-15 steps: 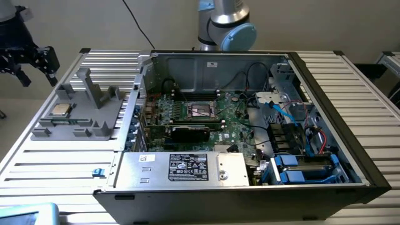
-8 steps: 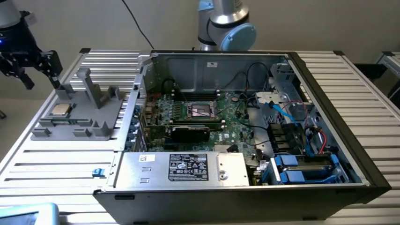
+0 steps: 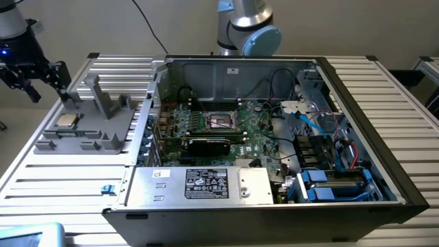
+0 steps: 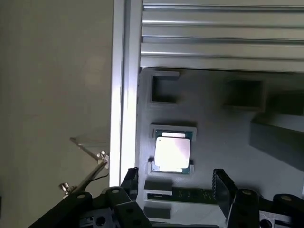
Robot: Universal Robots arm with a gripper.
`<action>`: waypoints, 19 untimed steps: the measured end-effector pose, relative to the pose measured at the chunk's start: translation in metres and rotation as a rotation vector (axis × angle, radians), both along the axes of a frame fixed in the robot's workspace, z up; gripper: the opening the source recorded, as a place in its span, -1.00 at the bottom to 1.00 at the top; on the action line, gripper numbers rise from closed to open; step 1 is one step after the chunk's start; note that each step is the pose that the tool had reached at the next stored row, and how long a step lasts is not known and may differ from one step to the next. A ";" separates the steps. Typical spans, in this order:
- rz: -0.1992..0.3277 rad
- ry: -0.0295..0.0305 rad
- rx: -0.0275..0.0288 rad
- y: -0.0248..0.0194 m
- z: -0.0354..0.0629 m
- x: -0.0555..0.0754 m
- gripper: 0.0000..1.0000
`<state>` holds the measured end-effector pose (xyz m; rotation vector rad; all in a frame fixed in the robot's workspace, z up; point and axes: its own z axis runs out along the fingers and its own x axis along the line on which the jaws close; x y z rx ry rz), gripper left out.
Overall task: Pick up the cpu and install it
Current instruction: 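Pick up the cpu and move it towards the insertion slot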
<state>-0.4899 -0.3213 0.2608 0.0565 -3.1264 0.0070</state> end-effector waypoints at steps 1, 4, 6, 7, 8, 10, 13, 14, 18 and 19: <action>0.000 0.0000 0.0000 0.0000 -0.0018 0.000 0.47; 0.000 0.0007 0.0000 0.0000 -0.0072 0.000 0.47; 0.000 0.0015 0.0002 0.0000 -0.0109 0.000 0.47; 0.000 0.0021 0.0005 0.0001 -0.0127 0.000 0.47; 0.000 0.0032 0.0008 0.0001 -0.0144 0.000 0.47; 0.000 0.0056 0.0012 0.0000 -0.0178 0.000 0.47; 0.000 0.0075 0.0012 0.0000 -0.0232 0.000 0.47; 0.000 0.0074 0.0012 0.0000 -0.0251 0.000 0.47; 0.000 0.0087 0.0013 0.0000 -0.0324 0.000 0.47; 0.000 0.0091 0.0013 0.0000 -0.0342 0.000 0.47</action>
